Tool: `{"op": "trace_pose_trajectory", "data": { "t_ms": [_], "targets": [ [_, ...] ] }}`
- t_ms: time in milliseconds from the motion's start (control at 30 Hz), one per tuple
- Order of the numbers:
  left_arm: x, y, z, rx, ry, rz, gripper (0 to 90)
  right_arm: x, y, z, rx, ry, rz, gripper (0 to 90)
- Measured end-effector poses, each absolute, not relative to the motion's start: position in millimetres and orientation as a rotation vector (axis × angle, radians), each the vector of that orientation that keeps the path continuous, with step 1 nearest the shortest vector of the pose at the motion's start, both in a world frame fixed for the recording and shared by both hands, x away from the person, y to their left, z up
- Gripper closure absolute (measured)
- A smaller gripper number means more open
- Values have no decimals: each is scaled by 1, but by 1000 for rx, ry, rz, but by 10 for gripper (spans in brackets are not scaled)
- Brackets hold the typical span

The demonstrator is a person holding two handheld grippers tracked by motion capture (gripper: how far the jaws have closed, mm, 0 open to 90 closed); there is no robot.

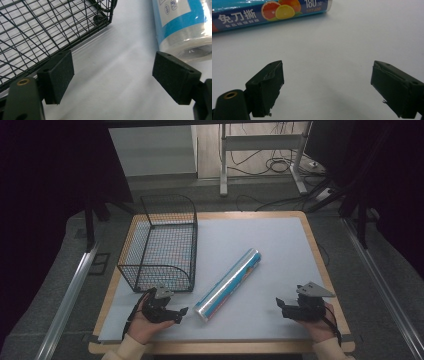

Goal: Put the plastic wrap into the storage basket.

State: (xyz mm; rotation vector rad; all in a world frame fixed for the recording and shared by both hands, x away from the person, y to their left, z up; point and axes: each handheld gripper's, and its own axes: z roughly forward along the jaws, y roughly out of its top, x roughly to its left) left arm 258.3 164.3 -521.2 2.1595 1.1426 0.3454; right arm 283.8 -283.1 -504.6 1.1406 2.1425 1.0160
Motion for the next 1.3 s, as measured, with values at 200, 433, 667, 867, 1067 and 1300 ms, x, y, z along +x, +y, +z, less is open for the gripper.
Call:
{"op": "trace_pose_trajectory", "data": {
  "t_ms": [200, 433, 667, 867, 1067, 1300],
  "targets": [
    [257, 160, -517, 2145, 1141, 350, 176, 282, -285, -506, 1141, 2159, 1022, 132],
    [256, 159, -516, 2142, 1138, 354, 176, 282, -284, -504, 1131, 2158, 1033, 137],
    [254, 159, -510, 2134, 1125, 369, 175, 281, -283, -504, 1108, 2164, 1046, 153],
    [251, 157, -502, 2128, 1103, 362, 174, 280, -283, -503, 1107, 2157, 1050, 155],
    [246, 152, -487, 2108, 1100, 343, 174, 282, -284, -505, 1116, 2153, 1033, 155],
    [241, 144, -476, 2117, 1096, 319, 176, 281, -283, -506, 1105, 2158, 1028, 155]
  ]
}}
